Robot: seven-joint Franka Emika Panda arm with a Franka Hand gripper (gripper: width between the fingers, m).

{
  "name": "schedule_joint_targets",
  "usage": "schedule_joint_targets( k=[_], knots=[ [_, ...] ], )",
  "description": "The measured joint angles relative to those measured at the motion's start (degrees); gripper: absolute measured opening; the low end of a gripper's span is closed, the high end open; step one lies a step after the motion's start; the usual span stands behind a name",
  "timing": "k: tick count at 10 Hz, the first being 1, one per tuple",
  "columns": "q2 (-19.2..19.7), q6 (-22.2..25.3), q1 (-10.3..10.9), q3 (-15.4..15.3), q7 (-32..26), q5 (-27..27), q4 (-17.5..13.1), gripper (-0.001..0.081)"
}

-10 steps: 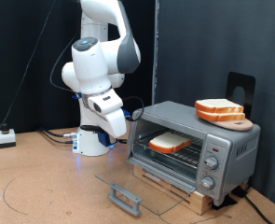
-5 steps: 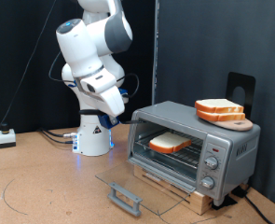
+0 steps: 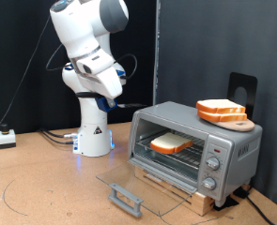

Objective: Make a piece of toast with the oven

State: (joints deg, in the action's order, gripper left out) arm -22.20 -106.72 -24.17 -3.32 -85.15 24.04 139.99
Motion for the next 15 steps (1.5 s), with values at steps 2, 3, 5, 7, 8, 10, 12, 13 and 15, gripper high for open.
schedule_joint_targets(
  k=[2, 3, 5, 7, 8, 10, 12, 13, 15],
  knots=[
    [-0.1, 1.5, 0.6, -0.2, 0.0, 3.6, 0.5, 0.0411],
    [-0.5, 3.2, 1.3, -0.7, 0.0, 5.6, 0.9, 0.0411],
    [-1.9, 6.3, 2.9, -2.2, 0.2, 7.4, 1.7, 0.0411],
    [-3.6, 8.3, 4.5, -3.9, 0.5, 9.9, 2.8, 0.0411],
    [-4.6, 9.0, 5.3, -4.7, 0.8, 11.3, 3.4, 0.0411],
    [-7.2, 9.3, 6.4, -6.2, 1.9, 12.8, 4.7, 0.0411],
    [-6.7, 12.4, 6.4, -6.2, 1.9, 13.5, 4.5, 0.0411],
    [-6.5, 16.7, 6.8, -6.2, 1.9, 15.5, 4.3, 0.0411],
    [-7.4, 20.8, 8.5, -7.0, 3.3, 20.5, 5.2, 0.0411]
  ],
)
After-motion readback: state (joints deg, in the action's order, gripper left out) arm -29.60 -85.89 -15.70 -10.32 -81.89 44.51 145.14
